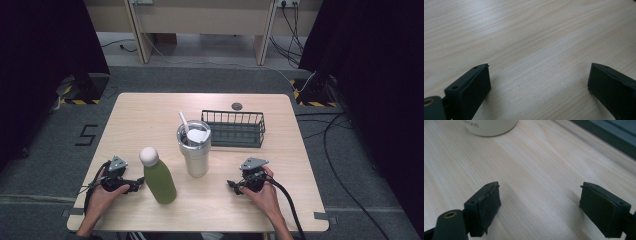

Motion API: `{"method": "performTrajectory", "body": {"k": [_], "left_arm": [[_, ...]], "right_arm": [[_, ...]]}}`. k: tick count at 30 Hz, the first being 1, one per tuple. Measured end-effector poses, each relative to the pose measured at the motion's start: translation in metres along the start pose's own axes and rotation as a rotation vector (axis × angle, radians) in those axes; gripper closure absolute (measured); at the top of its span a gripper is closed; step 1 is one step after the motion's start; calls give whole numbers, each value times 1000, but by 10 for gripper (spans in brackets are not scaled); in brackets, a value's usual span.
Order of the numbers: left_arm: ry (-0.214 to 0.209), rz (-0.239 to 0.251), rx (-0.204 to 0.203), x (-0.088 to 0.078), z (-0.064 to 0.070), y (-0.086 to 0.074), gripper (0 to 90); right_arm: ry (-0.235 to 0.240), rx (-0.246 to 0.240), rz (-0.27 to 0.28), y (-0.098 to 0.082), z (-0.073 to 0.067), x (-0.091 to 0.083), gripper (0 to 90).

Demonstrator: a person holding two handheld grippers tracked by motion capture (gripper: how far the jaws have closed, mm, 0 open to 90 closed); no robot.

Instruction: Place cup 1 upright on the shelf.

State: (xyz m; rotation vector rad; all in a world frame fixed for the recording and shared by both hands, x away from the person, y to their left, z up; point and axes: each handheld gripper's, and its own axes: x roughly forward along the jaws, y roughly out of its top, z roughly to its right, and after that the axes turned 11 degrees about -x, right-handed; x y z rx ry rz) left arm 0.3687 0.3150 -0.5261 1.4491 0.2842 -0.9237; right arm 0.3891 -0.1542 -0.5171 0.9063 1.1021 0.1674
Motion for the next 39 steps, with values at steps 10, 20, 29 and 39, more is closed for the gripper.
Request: {"method": "performTrajectory", "body": {"k": [10, 20, 29, 39], "left_arm": [[-1, -1, -2, 0, 0, 0, 32], [0, -1, -3, 0, 0, 0, 30], [0, -2, -4, 0, 0, 0, 29], [0, -1, -4, 0, 0, 0, 28]], "right_arm": [[-40, 27, 137, 8, -1, -16, 156], [-7, -32, 250, 23, -15, -18, 152], [23, -55, 323, 36, -21, -11, 152], [26, -70, 347, 50, -24, -3, 152]]}}
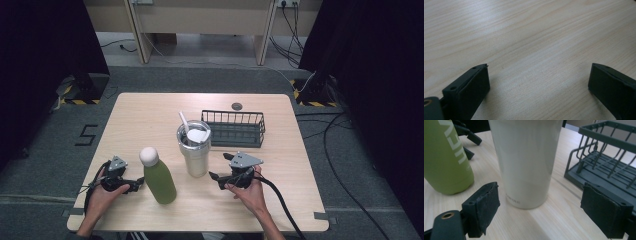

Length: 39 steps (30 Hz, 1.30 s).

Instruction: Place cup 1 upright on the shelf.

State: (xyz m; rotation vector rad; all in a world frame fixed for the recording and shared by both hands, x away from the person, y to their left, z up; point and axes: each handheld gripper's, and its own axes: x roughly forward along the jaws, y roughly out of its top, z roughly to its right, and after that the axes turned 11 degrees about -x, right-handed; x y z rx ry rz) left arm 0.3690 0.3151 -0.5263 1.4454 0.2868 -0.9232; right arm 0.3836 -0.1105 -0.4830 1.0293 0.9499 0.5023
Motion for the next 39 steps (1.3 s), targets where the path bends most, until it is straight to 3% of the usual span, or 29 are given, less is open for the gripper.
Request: {"method": "performTrajectory", "body": {"k": [6, 11, 22, 34, 39], "left_arm": [[-1, 0, 0, 0, 0, 0, 27], [-2, -1, 0, 0, 0, 0, 27], [-2, -1, -1, 0, 0, 0, 26], [0, -2, 1, 0, 0, 0, 25], [-1, -1, -1, 0, 0, 0, 24]], "right_arm": [[13, -25, 18, 10, -3, 12, 152], [26, -17, 45, 15, -5, 17, 153], [17, -17, 41, 15, -4, 31, 151], [27, 9, 100, 13, -2, 43, 150], [34, 2, 94, 14, -4, 52, 139]]}}
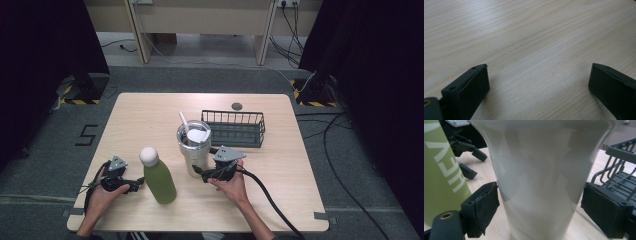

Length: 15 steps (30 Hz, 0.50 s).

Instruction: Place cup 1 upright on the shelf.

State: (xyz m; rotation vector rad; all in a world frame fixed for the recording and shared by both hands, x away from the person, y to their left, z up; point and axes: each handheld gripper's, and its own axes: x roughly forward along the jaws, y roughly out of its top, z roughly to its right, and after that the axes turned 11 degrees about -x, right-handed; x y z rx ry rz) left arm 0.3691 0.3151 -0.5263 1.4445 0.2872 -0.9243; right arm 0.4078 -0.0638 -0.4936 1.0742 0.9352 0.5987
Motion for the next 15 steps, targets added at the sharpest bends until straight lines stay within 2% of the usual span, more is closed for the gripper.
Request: {"method": "performTrajectory", "body": {"k": [4, 15], "left_arm": [[0, -1, 0, 0, 0, 0, 24], [0, 0, 0, 0, 0, 0, 24]], "right_arm": [[-8, -1, -5, 0, -1, 7, 115], [-7, 13, 48, -5, 0, 18, 91]]}}
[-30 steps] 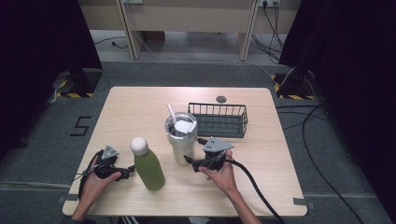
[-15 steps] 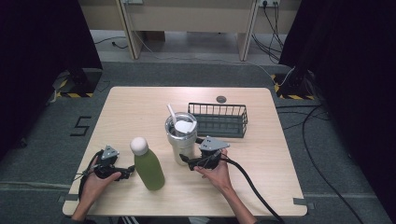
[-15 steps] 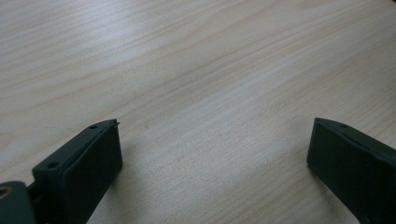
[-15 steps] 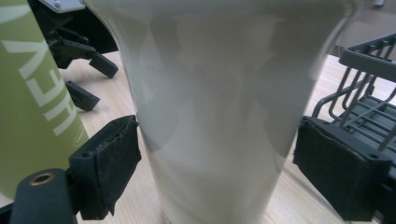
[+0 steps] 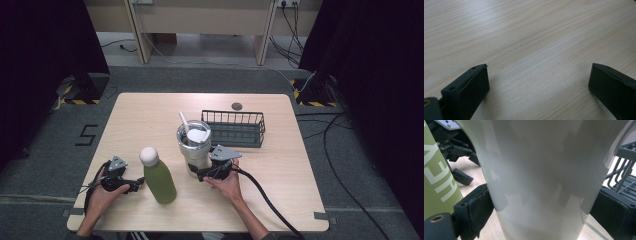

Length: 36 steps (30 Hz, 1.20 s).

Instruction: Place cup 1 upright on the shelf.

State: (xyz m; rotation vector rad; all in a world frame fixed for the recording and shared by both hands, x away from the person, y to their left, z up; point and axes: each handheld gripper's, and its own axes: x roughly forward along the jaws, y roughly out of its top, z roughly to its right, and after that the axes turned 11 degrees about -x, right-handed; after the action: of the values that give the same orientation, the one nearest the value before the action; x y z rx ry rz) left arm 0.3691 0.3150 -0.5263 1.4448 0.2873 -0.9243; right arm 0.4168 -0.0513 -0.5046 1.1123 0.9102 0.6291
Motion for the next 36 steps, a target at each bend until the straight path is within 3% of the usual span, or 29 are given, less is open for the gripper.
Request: {"method": "performTrajectory", "body": {"k": [6, 36], "left_arm": [[0, 0, 0, 0, 0, 0, 24], [-1, -2, 0, 0, 0, 0, 22]], "right_arm": [[4, 17, 12, -1, 0, 6, 82], [-20, -22, 45, -2, -2, 13, 106]]}}
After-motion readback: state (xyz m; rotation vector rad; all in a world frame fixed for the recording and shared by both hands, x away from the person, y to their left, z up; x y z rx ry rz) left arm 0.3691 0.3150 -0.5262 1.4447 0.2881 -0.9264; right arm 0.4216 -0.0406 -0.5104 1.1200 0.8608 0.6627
